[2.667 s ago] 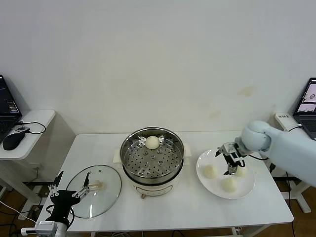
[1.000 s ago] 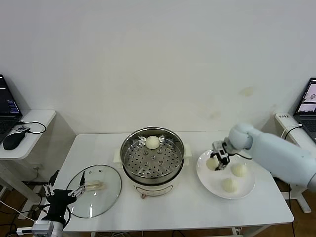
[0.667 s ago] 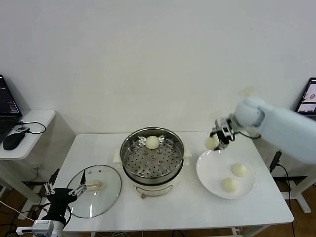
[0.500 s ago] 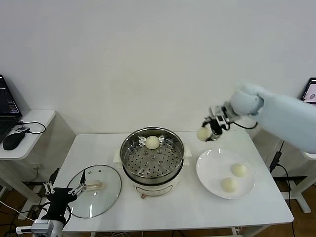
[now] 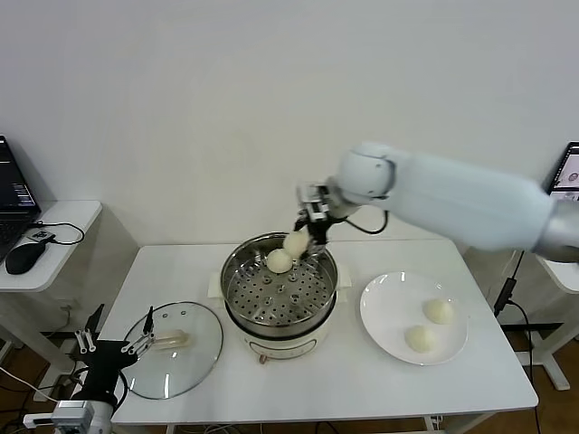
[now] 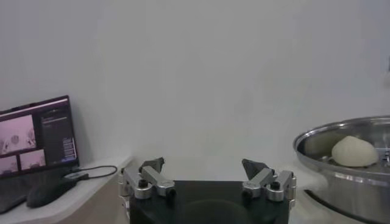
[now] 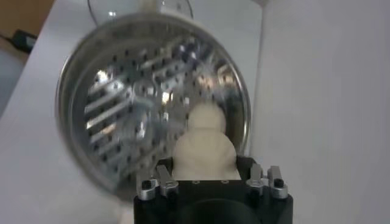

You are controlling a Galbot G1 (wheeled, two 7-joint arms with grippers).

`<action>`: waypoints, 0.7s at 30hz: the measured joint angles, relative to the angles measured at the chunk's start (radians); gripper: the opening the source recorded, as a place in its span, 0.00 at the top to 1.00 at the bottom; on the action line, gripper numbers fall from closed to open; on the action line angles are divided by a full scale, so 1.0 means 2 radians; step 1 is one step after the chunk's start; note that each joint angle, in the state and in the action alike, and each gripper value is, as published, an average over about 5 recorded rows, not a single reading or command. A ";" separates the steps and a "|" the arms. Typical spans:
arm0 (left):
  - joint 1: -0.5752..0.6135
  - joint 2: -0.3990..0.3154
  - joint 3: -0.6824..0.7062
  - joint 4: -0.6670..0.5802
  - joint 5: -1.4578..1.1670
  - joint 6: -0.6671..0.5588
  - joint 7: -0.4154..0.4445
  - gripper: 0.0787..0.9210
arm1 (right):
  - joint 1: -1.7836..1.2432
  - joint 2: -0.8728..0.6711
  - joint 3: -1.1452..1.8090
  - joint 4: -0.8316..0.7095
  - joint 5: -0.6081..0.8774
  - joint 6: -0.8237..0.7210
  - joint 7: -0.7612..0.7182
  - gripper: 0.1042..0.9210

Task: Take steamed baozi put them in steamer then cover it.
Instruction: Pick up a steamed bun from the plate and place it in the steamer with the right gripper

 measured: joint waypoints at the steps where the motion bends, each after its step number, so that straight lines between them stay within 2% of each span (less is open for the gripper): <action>1: 0.000 -0.001 0.000 -0.001 0.000 0.000 0.000 0.12 | -0.004 0.009 -0.001 -0.005 0.002 -0.003 0.004 0.34; 11: -0.001 -0.008 0.002 -0.007 0.000 -0.001 0.000 0.12 | -0.044 0.079 -0.005 -0.055 0.002 -0.018 0.035 0.34; 21: 0.000 -0.009 0.001 -0.007 0.001 -0.002 -0.001 0.12 | -0.078 0.114 -0.008 -0.092 -0.016 -0.020 0.049 0.34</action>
